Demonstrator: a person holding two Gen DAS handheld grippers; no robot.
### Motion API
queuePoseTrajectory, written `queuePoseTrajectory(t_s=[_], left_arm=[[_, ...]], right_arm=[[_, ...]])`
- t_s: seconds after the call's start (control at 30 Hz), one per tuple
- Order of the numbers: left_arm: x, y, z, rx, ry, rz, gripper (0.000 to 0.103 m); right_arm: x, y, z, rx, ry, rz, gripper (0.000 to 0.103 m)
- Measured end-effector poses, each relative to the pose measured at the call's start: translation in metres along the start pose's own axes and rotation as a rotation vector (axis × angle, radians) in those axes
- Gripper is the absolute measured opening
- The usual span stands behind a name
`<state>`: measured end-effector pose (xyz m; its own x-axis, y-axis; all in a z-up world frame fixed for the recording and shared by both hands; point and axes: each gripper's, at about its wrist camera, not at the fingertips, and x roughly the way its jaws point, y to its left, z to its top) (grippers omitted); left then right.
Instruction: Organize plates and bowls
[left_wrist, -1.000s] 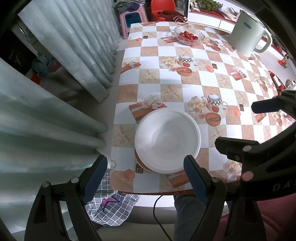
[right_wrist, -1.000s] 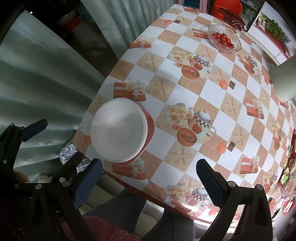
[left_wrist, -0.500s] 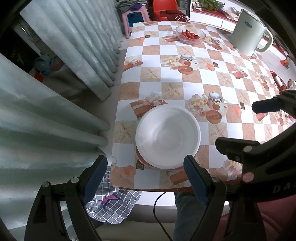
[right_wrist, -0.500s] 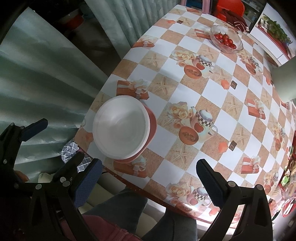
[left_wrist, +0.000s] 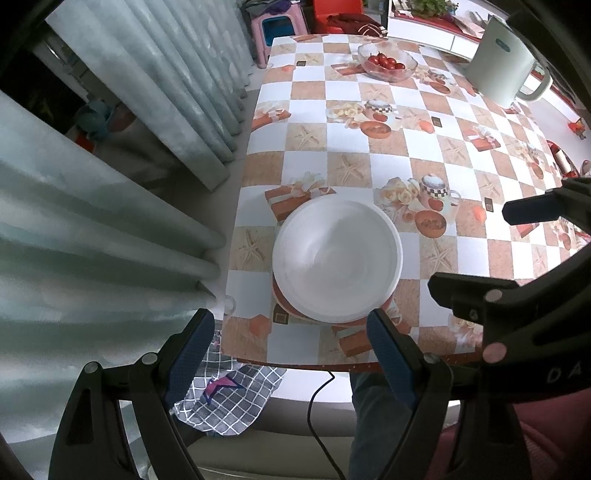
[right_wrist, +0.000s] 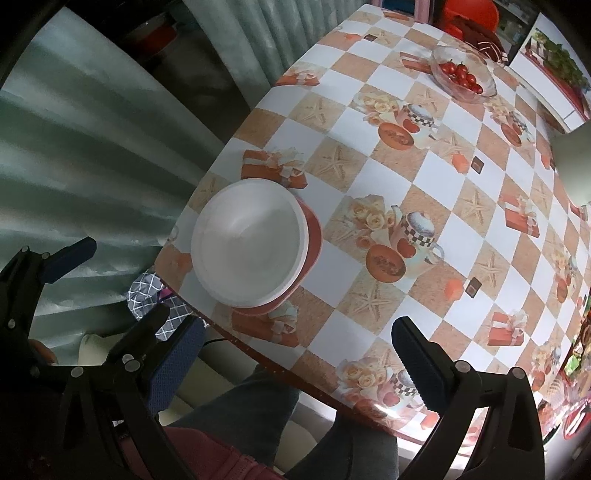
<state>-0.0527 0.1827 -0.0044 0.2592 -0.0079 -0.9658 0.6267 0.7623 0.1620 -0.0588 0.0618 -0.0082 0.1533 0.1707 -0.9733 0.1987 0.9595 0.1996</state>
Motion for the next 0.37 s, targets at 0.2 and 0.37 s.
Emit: queuePoseTrajectory(t_s=[0.2,0.37], left_arm=[[-0.002,-0.005,0.002,-0.017,0.013,0.016,0.087],[-0.009,-0.008,0.005,-0.04,-0.022,0.008,0.087]], right_arm=[[-0.001,-0.005,0.001,-0.021,0.004,0.014,0.102],[0.002,-0.013,0.0,-0.021,0.014,0.043,0.102]])
